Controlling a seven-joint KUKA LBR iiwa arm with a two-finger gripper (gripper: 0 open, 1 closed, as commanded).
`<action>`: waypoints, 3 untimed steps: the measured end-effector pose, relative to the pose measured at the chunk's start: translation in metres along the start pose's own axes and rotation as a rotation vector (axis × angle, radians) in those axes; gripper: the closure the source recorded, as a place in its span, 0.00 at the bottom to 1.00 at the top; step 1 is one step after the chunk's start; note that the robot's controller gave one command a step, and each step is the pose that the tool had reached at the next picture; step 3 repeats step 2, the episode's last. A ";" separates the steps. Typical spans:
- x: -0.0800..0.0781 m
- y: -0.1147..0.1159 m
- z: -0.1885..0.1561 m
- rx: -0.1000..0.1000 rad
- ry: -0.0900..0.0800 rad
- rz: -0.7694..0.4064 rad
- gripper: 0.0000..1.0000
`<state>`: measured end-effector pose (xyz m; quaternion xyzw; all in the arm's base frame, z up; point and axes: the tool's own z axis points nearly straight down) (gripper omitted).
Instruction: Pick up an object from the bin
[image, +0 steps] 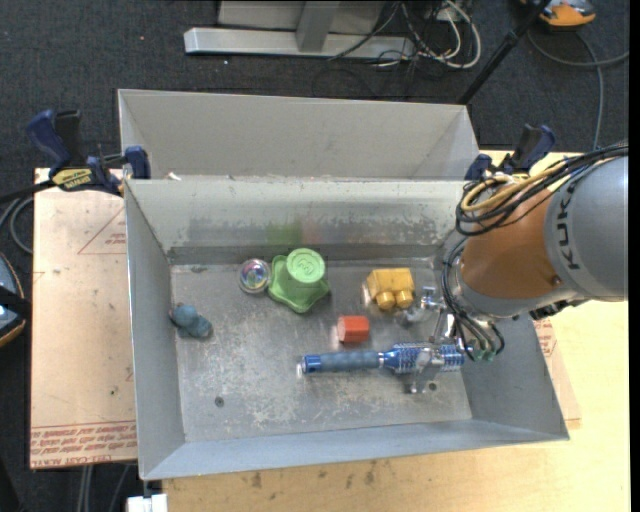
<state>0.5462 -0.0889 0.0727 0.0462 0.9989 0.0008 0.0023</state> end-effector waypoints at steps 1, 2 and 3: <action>-0.002 0.000 -0.004 0.001 -0.010 0.000 1.00; 0.028 0.022 -0.143 0.001 -0.004 0.008 1.00; 0.028 0.022 -0.143 0.001 -0.004 0.008 1.00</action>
Offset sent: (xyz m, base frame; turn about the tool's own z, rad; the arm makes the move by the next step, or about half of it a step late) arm 0.0000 0.0000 0.0000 0.0000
